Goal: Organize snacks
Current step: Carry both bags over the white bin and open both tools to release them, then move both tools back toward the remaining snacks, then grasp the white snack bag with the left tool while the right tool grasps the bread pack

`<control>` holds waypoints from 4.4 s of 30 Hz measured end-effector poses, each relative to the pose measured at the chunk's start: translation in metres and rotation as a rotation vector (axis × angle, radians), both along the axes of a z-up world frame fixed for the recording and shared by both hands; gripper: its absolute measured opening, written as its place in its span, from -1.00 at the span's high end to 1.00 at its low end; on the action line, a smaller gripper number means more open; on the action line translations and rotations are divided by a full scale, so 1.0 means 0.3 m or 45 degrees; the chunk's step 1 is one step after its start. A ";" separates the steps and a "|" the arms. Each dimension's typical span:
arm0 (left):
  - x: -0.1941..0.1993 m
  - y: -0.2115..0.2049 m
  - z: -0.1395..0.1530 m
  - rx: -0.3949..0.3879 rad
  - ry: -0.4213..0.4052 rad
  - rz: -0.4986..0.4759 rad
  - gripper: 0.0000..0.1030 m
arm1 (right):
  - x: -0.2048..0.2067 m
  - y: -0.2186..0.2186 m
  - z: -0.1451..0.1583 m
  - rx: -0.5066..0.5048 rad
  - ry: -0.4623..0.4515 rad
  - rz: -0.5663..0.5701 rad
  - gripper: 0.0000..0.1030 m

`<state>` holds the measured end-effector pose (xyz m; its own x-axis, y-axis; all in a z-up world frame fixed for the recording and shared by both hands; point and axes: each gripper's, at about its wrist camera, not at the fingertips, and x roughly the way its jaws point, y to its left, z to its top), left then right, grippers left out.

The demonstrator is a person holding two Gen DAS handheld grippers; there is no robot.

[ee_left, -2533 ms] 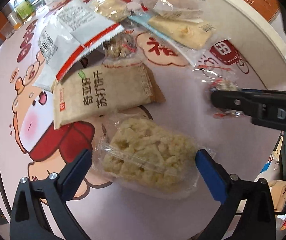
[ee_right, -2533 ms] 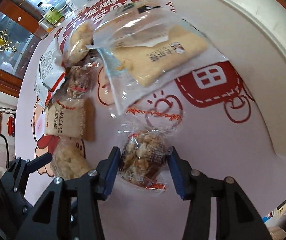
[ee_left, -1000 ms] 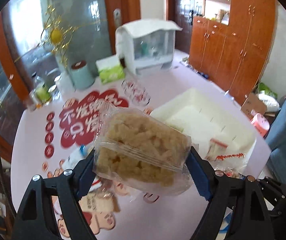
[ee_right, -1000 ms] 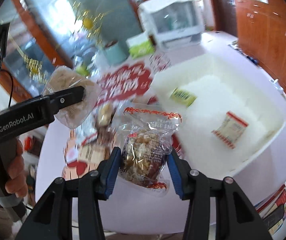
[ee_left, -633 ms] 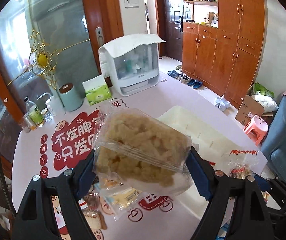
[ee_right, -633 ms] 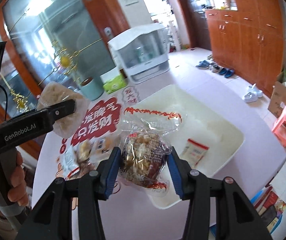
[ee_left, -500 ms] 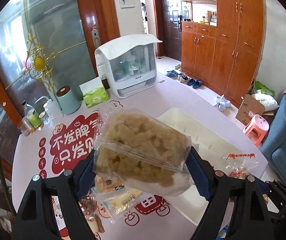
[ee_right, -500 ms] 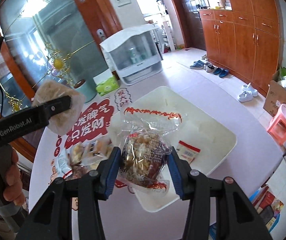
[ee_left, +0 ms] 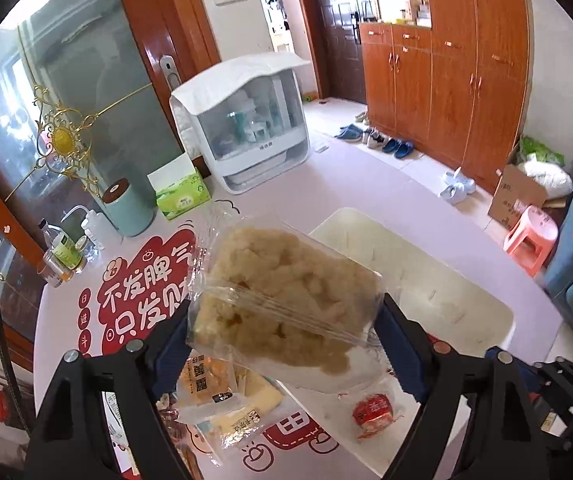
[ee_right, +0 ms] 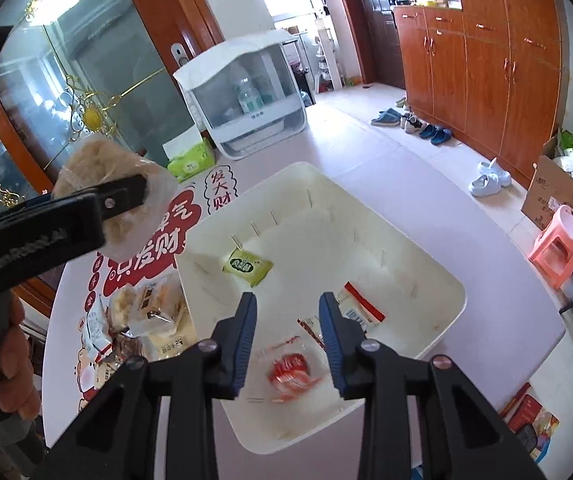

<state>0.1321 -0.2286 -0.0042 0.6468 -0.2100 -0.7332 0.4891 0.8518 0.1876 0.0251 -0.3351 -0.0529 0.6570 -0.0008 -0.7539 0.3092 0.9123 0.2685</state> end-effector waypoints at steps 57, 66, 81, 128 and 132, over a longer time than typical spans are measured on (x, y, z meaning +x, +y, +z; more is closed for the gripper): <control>0.007 0.275 -0.114 0.099 0.051 0.135 -0.93 | 0.025 0.166 -0.062 0.023 0.098 -0.009 0.25; 0.034 0.515 -0.066 0.063 0.018 0.247 -0.93 | 0.053 0.296 -0.025 -0.013 0.075 0.031 0.25; 0.092 1.134 -0.103 -0.034 0.057 0.616 -0.93 | 0.200 0.532 -0.056 -0.016 0.120 0.136 0.18; 0.440 1.112 -0.694 -0.195 0.697 0.692 -0.64 | 0.696 0.777 -0.462 -0.200 0.459 0.381 -0.62; 0.424 1.114 -0.662 -0.207 0.649 0.677 -0.19 | 0.675 0.776 -0.454 -0.207 0.433 0.371 -0.55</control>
